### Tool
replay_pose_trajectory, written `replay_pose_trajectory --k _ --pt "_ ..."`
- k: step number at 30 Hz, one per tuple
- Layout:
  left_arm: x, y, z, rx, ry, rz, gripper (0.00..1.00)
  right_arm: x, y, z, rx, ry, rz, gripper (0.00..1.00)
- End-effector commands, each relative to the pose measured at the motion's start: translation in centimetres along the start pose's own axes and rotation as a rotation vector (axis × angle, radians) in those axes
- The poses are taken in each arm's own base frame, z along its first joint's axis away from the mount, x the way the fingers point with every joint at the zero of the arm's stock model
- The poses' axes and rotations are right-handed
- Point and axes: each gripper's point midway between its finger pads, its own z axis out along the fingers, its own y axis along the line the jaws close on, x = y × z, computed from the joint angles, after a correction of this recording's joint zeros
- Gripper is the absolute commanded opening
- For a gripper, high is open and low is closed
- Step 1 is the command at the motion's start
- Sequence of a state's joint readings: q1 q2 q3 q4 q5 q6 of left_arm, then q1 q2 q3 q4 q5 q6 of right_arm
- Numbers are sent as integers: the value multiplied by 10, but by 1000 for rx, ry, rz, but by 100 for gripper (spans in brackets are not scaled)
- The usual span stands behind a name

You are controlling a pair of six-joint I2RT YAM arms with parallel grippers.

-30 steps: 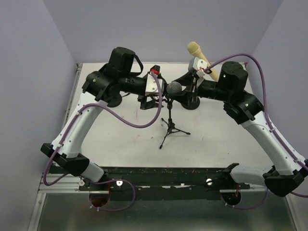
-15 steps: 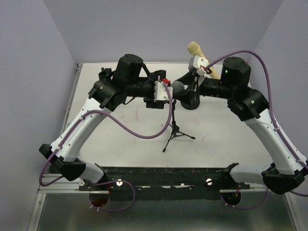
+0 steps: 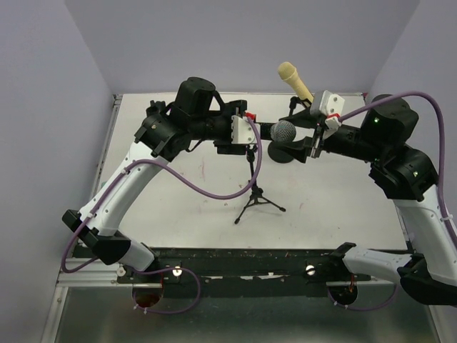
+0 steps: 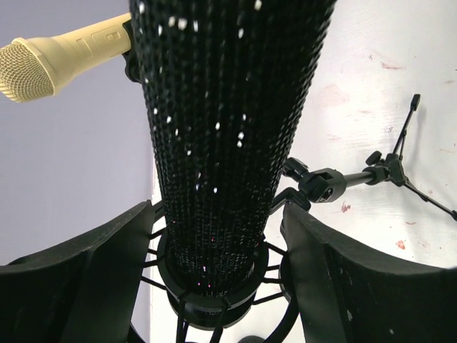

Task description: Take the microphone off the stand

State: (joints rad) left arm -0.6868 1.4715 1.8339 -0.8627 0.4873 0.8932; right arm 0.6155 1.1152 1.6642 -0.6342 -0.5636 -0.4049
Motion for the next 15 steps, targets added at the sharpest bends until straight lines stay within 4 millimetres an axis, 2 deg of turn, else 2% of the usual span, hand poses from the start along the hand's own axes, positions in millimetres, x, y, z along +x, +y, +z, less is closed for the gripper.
replay_pose_trajectory --k 1,6,11,15 --pt "5 0 -4 -4 38 -41 81 -23 -12 -22 89 -20 -78 1" --pt "-28 12 -8 -67 -108 -71 90 -18 -8 -22 83 -19 -64 1" --pt "-69 1 -15 -18 -257 22 94 -20 -6 -18 74 -47 -61 1" --pt "-80 -7 -3 13 -253 115 92 -20 -7 -15 69 -56 -63 1"
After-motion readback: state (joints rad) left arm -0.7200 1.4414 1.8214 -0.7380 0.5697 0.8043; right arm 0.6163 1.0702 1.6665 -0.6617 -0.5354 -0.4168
